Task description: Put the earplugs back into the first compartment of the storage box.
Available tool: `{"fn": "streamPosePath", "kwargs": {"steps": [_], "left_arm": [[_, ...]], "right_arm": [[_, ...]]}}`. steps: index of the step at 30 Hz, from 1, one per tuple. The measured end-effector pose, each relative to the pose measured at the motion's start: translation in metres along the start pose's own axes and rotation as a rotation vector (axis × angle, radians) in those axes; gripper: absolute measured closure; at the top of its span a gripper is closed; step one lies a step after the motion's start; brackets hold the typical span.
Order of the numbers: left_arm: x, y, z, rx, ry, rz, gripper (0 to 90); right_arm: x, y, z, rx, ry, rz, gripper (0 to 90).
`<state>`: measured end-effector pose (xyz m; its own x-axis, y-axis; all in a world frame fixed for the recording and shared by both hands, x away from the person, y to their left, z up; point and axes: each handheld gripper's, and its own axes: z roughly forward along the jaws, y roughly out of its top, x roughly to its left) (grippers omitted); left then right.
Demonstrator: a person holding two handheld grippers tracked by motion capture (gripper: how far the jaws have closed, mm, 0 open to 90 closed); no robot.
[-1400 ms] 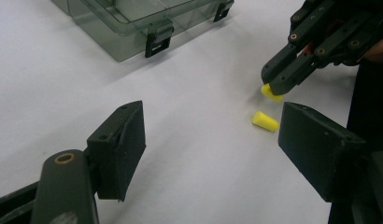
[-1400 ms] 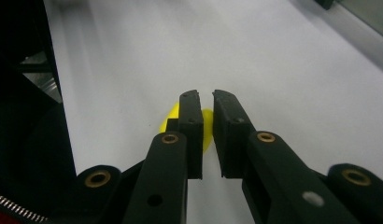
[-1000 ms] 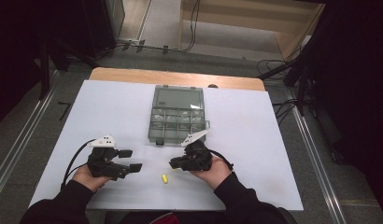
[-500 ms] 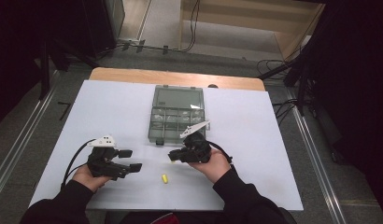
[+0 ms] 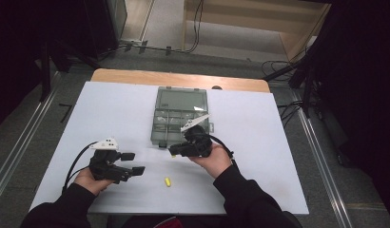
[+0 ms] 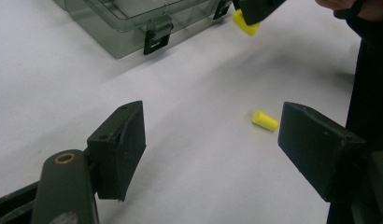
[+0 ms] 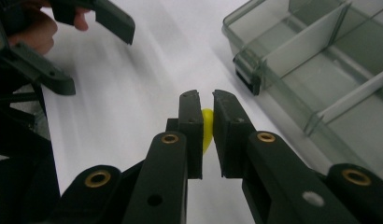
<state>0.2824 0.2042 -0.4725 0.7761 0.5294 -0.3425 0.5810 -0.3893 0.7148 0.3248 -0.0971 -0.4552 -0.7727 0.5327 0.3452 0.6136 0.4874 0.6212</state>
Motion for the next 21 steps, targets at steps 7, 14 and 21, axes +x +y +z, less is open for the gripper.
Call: {"fn": "streamPosePath", "kwargs": {"steps": [7,14,21], "left_arm": [[0.0,0.0,0.0,0.003,-0.004,0.001,23.6],[0.001,-0.001,0.0,0.002,0.002,-0.006,23.6],[0.001,-0.001,0.001,0.003,0.005,-0.006,23.6]], "right_arm": [[-0.005,0.012,-0.002,-0.01,0.003,0.003,79.7],[-0.012,0.022,-0.003,-0.022,-0.003,0.012,79.7],[-0.018,0.031,-0.001,-0.022,-0.006,0.021,79.7]]}}
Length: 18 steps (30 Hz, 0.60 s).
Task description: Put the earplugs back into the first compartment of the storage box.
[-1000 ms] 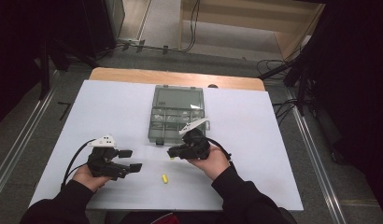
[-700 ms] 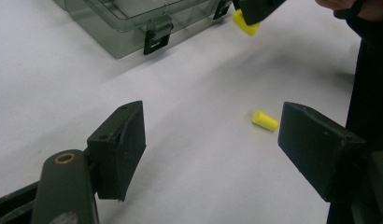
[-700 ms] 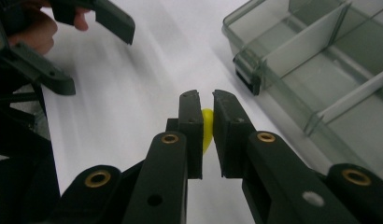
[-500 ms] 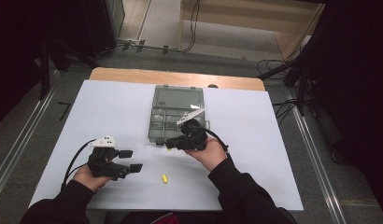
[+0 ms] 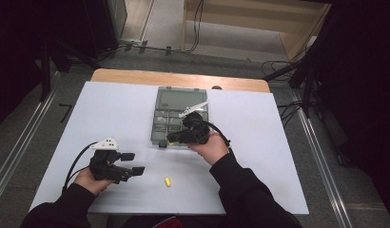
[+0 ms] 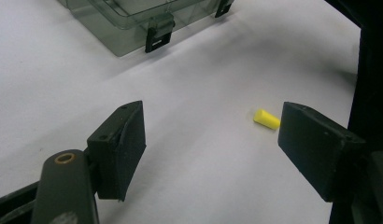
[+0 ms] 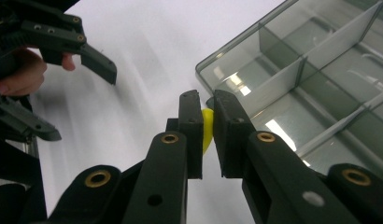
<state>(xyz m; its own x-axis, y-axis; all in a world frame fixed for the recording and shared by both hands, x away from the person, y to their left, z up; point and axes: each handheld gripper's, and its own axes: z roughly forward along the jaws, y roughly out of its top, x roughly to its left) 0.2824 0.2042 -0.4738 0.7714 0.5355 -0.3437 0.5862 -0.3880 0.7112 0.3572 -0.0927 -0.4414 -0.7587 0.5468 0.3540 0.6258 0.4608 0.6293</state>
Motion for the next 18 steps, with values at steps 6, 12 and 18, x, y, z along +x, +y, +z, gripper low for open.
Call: {"fn": "streamPosePath", "kwargs": {"steps": [6,12,18], "left_arm": [[0.001,0.0,0.0,0.003,0.002,0.001,23.6],[0.001,0.0,0.001,0.015,0.005,0.007,23.6],[0.001,0.0,0.001,0.016,0.006,0.007,23.6]], "right_arm": [[-0.004,0.008,0.003,-0.005,-0.007,0.009,79.7],[-0.01,0.015,0.005,-0.012,-0.012,0.015,79.7],[-0.016,0.023,0.008,-0.017,-0.022,0.028,79.7]]}}
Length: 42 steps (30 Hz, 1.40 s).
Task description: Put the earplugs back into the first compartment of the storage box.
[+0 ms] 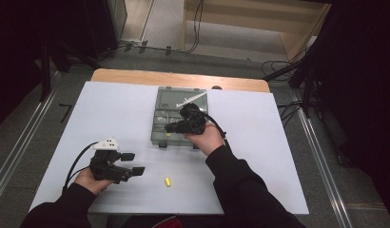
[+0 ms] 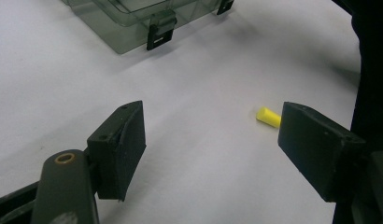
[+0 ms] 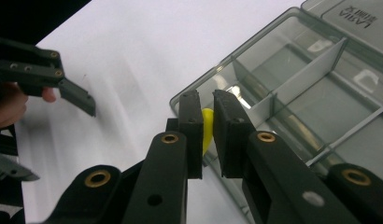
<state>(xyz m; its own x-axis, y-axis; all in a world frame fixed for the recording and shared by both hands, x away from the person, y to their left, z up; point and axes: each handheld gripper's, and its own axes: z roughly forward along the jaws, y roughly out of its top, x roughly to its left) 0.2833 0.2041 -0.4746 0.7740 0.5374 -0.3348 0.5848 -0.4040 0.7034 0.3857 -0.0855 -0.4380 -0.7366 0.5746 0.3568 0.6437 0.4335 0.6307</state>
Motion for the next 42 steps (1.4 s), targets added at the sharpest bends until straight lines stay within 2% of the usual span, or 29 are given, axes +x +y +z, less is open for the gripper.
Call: {"fn": "streamPosePath", "kwargs": {"steps": [12,21,34,38,39,42], "left_arm": [[0.0,0.0,0.001,-0.005,-0.004,-0.002,23.6],[0.0,0.0,0.001,-0.006,-0.004,0.003,23.6],[0.0,0.0,0.001,-0.005,-0.005,0.004,23.6],[0.0,0.0,0.0,-0.003,-0.006,0.006,23.6],[0.001,0.0,0.0,-0.005,-0.007,0.005,23.6],[0.001,0.0,0.0,-0.006,-0.007,0.006,23.6]], "right_arm": [[-0.013,0.021,0.008,-0.023,-0.016,0.036,79.6],[-0.021,0.038,0.019,-0.028,-0.057,0.041,79.5],[-0.033,0.049,0.047,-0.009,-0.107,0.049,78.1],[-0.035,0.048,0.055,-0.003,-0.112,0.057,73.2],[-0.037,0.048,0.056,-0.004,-0.108,0.047,68.6],[-0.036,0.047,0.057,-0.024,-0.121,0.018,63.1]]}}
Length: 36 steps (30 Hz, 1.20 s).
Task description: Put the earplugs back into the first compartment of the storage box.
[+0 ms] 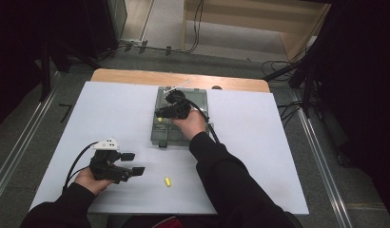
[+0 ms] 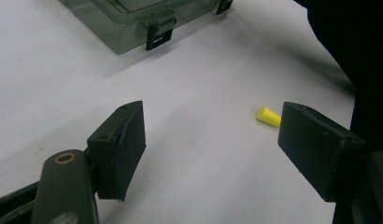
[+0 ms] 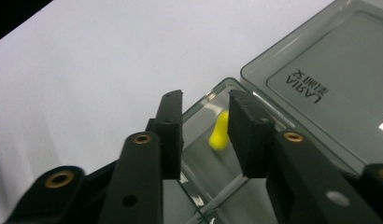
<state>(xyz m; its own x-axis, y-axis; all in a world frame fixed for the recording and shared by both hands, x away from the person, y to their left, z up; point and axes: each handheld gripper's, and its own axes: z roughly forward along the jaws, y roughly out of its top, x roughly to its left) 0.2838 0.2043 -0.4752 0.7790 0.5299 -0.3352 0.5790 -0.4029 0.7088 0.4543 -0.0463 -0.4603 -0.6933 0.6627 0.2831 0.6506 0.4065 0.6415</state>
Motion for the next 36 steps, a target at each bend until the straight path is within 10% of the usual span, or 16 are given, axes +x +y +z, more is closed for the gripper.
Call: {"fn": "streamPosePath", "kwargs": {"steps": [17,36], "left_arm": [[0.0,0.0,-0.001,-0.005,0.0,-0.008,23.6],[0.002,0.0,-0.002,-0.003,0.005,-0.013,23.7]], "right_arm": [[0.013,-0.016,-0.029,-0.02,0.081,-0.06,35.3],[0.033,-0.048,-0.057,-0.066,0.128,-0.088,29.9]]}}
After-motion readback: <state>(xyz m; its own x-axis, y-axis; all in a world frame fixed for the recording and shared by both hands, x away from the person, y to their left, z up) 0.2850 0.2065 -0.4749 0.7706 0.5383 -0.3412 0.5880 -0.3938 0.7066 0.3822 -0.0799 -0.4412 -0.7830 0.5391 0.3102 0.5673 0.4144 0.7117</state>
